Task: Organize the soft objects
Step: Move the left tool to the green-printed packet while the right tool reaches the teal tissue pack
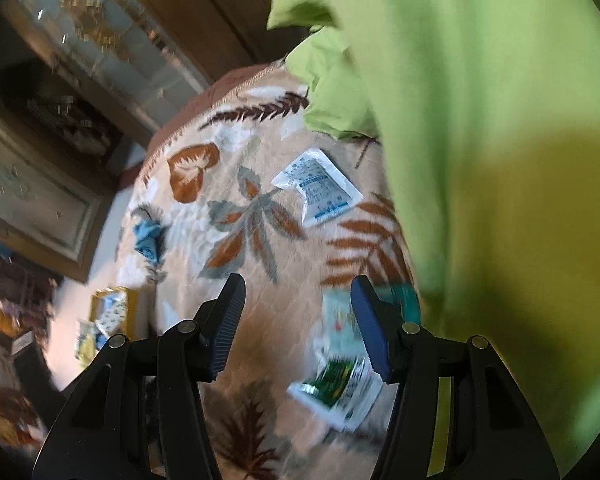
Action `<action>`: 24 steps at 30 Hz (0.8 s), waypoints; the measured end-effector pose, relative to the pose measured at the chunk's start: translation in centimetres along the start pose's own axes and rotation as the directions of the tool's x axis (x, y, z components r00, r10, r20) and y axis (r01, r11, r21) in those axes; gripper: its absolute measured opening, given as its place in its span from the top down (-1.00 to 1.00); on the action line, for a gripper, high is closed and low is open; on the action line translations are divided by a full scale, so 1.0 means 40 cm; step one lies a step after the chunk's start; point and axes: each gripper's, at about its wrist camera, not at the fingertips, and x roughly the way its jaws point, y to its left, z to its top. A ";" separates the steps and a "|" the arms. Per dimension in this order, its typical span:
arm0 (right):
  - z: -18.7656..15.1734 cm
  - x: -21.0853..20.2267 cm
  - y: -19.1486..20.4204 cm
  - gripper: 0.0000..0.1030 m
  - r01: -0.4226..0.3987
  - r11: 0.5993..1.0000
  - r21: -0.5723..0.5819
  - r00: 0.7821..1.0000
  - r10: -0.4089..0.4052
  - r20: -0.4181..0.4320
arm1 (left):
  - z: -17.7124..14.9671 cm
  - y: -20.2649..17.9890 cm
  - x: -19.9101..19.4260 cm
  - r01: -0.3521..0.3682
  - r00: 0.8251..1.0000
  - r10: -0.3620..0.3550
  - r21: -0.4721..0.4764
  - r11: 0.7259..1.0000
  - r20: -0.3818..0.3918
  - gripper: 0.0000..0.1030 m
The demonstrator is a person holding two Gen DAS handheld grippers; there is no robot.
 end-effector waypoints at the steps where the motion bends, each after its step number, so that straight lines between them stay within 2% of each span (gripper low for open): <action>1: 0.019 0.020 0.007 -0.07 0.010 0.999 -0.033 1.000 -0.011 -0.016 | 0.004 -0.011 0.007 0.020 1.000 -0.020 0.003 1.000 -0.011 -0.50; 3: 0.045 0.047 0.016 -0.07 0.029 0.996 -0.083 0.999 -0.032 -0.028 | 0.009 -0.038 0.017 0.058 0.998 -0.058 0.011 0.998 -0.022 -0.51; 7: 0.063 0.063 0.020 -0.07 0.017 0.993 -0.118 1.000 -0.020 -0.020 | 0.022 -0.105 0.056 0.118 0.990 -0.115 0.034 0.992 -0.079 -0.51; 12: 0.078 0.075 0.011 -0.08 0.020 0.992 -0.122 1.000 -0.021 -0.010 | 0.029 -0.184 0.094 0.147 0.984 -0.138 0.071 0.987 -0.113 -0.52; 19: 0.103 0.113 0.031 -0.07 0.063 0.979 -0.194 0.998 -0.066 -0.007 | 0.029 -0.265 0.173 0.146 0.974 -0.122 0.119 0.982 -0.189 -0.56; 24: 0.121 0.149 0.047 -0.07 0.123 0.956 -0.267 0.992 -0.119 0.033 | 0.028 -0.294 0.191 0.124 0.979 -0.099 0.134 0.983 -0.181 -0.65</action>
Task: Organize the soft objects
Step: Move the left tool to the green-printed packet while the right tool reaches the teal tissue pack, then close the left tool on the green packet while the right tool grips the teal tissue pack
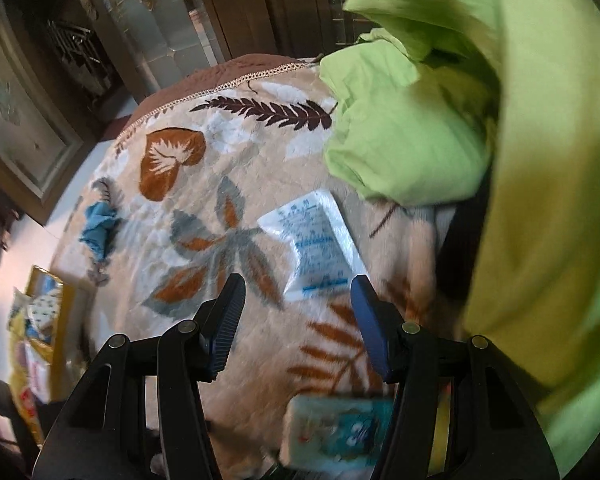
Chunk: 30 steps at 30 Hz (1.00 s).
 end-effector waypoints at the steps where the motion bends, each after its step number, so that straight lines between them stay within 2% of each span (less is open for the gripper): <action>1: 0.002 0.006 0.001 -0.07 -0.001 1.000 -0.013 1.000 0.001 0.009 | 0.000 0.000 0.003 0.001 1.000 -0.001 -0.007 1.000 -0.003 -0.68; 7: 0.013 0.045 -0.007 -0.07 -0.013 0.997 -0.071 0.999 0.015 0.028 | 0.005 -0.010 0.026 -0.024 0.999 0.023 -0.026 0.999 -0.035 -0.72; 12: 0.016 0.076 -0.007 -0.07 -0.100 0.989 -0.109 0.995 0.100 -0.005 | 0.026 -0.015 0.050 -0.050 0.996 0.049 -0.020 0.999 -0.075 -0.72; 14: 0.014 0.083 -0.009 -0.07 -0.124 0.986 -0.109 0.992 0.123 -0.015 | 0.030 -0.006 0.042 -0.039 0.997 0.037 -0.037 0.999 -0.068 -0.72; 16: 0.007 0.090 -0.018 -0.07 -0.082 0.988 -0.129 0.996 0.079 -0.033 | 0.027 0.008 0.037 -0.034 0.997 0.031 -0.041 0.999 -0.077 -0.71; 20: -0.009 0.106 -0.046 -0.07 -0.060 0.990 -0.128 0.996 0.050 -0.079 | 0.019 0.008 0.039 -0.050 0.997 0.049 -0.022 0.999 -0.059 -0.71; 25: -0.016 0.092 -0.087 -0.07 -0.020 0.997 -0.078 0.994 0.011 -0.112 | 0.011 0.004 0.042 -0.049 0.997 0.049 -0.011 0.999 -0.064 -0.71; 27: -0.026 0.076 -0.097 -0.07 -0.060 0.998 -0.022 0.986 0.056 -0.159 | 0.011 0.003 0.043 -0.044 0.997 0.044 -0.010 0.999 -0.066 -0.71; 30: -0.059 0.051 -0.093 -0.07 -0.100 0.995 0.023 0.959 0.103 -0.264 | 0.003 -0.001 0.034 -0.025 0.997 0.025 -0.005 1.000 -0.067 -0.71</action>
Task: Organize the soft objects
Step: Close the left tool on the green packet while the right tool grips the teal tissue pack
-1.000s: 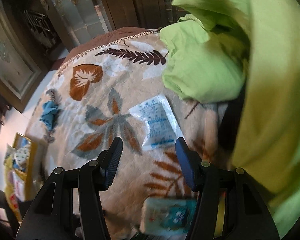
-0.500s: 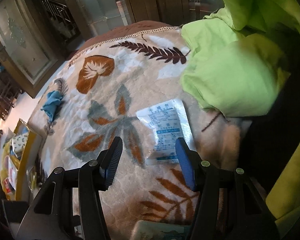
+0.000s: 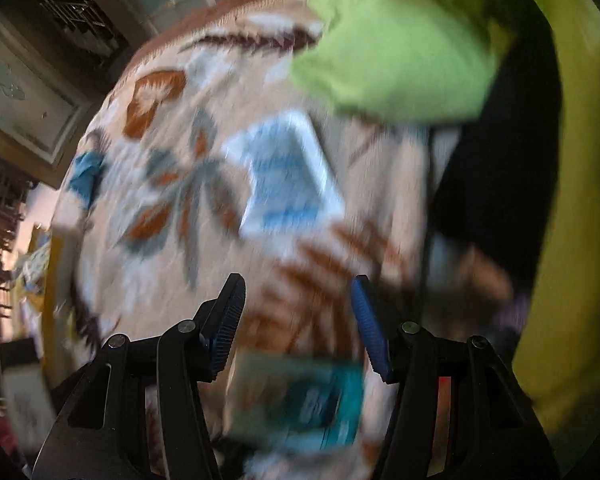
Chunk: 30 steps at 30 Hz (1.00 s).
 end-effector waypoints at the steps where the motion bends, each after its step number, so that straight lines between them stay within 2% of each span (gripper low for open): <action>1: -0.017 -0.001 0.001 -0.07 -0.004 1.000 -0.008 0.999 0.003 -0.045 | -0.005 0.001 -0.002 0.003 1.000 -0.003 0.006 1.000 -0.001 -0.71; 5: -0.080 -0.010 0.002 -0.08 -0.023 1.000 -0.015 0.992 0.021 -0.123 | -0.023 -0.008 0.000 -0.008 1.000 0.008 0.029 1.000 -0.003 -0.71; 8: -0.102 -0.010 0.003 -0.08 0.001 1.000 -0.011 0.992 -0.002 -0.126 | -0.032 -0.014 0.000 -0.018 1.000 0.018 0.030 0.999 -0.004 -0.66; 10: -0.112 -0.013 0.007 -0.08 0.034 0.999 -0.039 0.992 -0.039 -0.118 | -0.043 -0.015 -0.007 -0.017 1.000 0.017 0.032 0.999 -0.003 -0.46; 14: -0.116 -0.029 0.017 -0.08 0.030 0.995 -0.099 0.993 -0.041 -0.113 | -0.060 -0.001 -0.020 -0.012 1.000 0.012 0.043 0.999 -0.013 -0.29; 17: -0.126 -0.033 0.034 -0.08 0.051 0.981 -0.189 0.988 -0.078 -0.135 | -0.072 0.001 -0.029 -0.013 1.000 0.014 0.050 0.999 -0.013 -0.11; 18: -0.135 -0.033 0.045 -0.07 0.065 0.970 -0.235 0.984 -0.101 -0.146 | -0.059 0.016 -0.052 -0.014 1.000 0.014 0.055 0.998 -0.011 -0.02; 20: -0.149 -0.028 0.064 -0.07 0.079 0.950 -0.303 0.978 -0.132 -0.158 | -0.073 0.025 -0.065 -0.032 0.999 0.032 0.063 0.997 -0.003 -0.01; 22: -0.157 -0.022 0.080 -0.07 0.114 0.922 -0.369 0.974 -0.177 -0.141 | -0.083 0.051 -0.075 -0.020 1.000 0.020 0.042 0.999 -0.012 0.00; 25: -0.135 0.009 0.089 -0.07 0.134 0.908 -0.397 0.972 -0.198 -0.124 | -0.086 0.092 -0.079 -0.007 1.000 0.007 0.000 1.000 -0.024 -0.01; 26: -0.125 0.023 0.096 -0.07 0.146 0.895 -0.421 0.968 -0.216 -0.124 | -0.087 0.098 -0.081 -0.003 1.000 0.003 -0.001 1.000 -0.028 -0.01; 28: -0.112 0.048 0.116 -0.07 0.201 0.842 -0.501 0.954 -0.285 -0.096 | -0.089 0.109 -0.081 0.005 0.999 -0.005 -0.019 1.000 -0.035 -0.02; 30: -0.097 0.068 0.134 -0.10 0.184 0.818 -0.544 0.955 -0.281 -0.100 | -0.088 0.114 -0.077 0.011 0.999 -0.012 -0.032 0.999 -0.038 -0.02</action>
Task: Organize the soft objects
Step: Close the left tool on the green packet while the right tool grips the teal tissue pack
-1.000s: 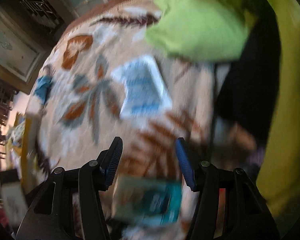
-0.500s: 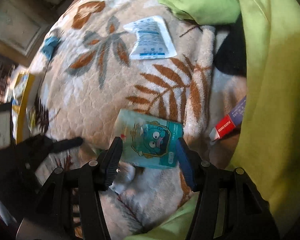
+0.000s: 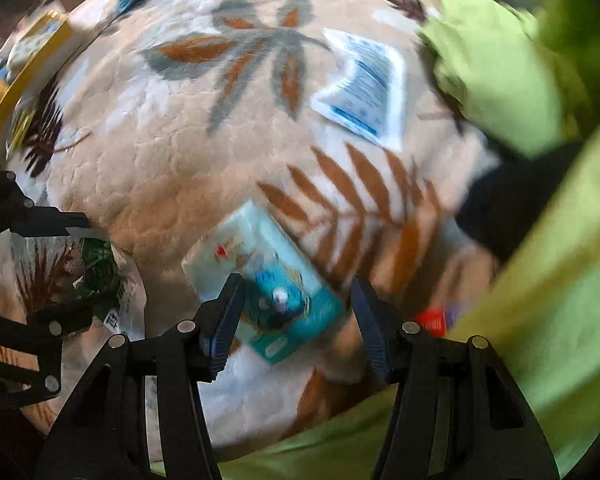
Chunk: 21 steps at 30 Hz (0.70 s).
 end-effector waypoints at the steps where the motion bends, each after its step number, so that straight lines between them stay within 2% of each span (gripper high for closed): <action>1: 0.010 0.005 0.002 -0.13 -0.015 1.000 -0.011 1.000 0.015 -0.005 | -0.002 0.008 -0.001 0.011 1.000 -0.011 -0.019 1.000 -0.002 -0.07; 2: 0.016 0.007 0.003 -0.13 -0.038 0.999 -0.019 0.999 0.038 -0.009 | -0.003 0.011 0.000 0.026 1.000 -0.026 -0.028 0.999 -0.009 -0.12; 4: 0.031 0.002 0.013 -0.14 -0.096 0.995 -0.028 0.995 0.096 -0.029 | 0.008 0.014 0.018 0.065 0.997 -0.066 -0.043 0.997 -0.028 -0.46; 6: 0.019 -0.008 0.034 -0.18 -0.139 0.987 -0.079 0.990 0.136 -0.043 | 0.003 0.013 0.031 0.084 0.996 -0.086 -0.061 0.995 -0.032 -0.58; 8: 0.013 0.012 0.054 -0.26 -0.100 0.988 -0.119 0.993 0.092 -0.074 | 0.004 0.007 0.037 0.066 0.997 -0.068 -0.082 0.994 -0.025 -0.59; 10: 0.020 0.033 0.051 -0.48 -0.082 0.991 -0.106 0.993 0.073 -0.090 | 0.006 0.007 0.040 0.065 0.998 -0.067 -0.111 0.992 -0.018 -0.62; 12: 0.028 0.037 0.043 -0.48 -0.077 0.994 -0.080 0.995 0.071 -0.075 | 0.014 0.010 0.045 0.067 0.997 -0.071 -0.155 0.986 -0.016 -0.64; 15: 0.026 0.040 -0.001 -0.12 -0.139 0.990 0.024 0.988 0.141 -0.058 | 0.032 0.011 0.056 0.049 0.998 -0.054 -0.161 0.986 -0.023 -0.65; 16: 0.021 0.039 -0.008 -0.10 -0.157 0.986 0.051 0.986 0.160 -0.052 | 0.037 0.004 0.063 0.031 0.999 -0.035 -0.142 0.989 -0.027 -0.64; 18: 0.006 0.038 -0.013 0.02 -0.142 0.986 0.083 0.988 0.147 -0.050 | 0.042 -0.022 0.070 -0.005 1.000 0.002 -0.111 0.994 -0.025 -0.64; 21: -0.021 0.032 -0.011 0.25 -0.147 0.979 0.144 0.988 0.153 -0.030 | 0.036 -0.051 0.064 -0.041 0.999 0.040 -0.073 0.996 -0.009 -0.45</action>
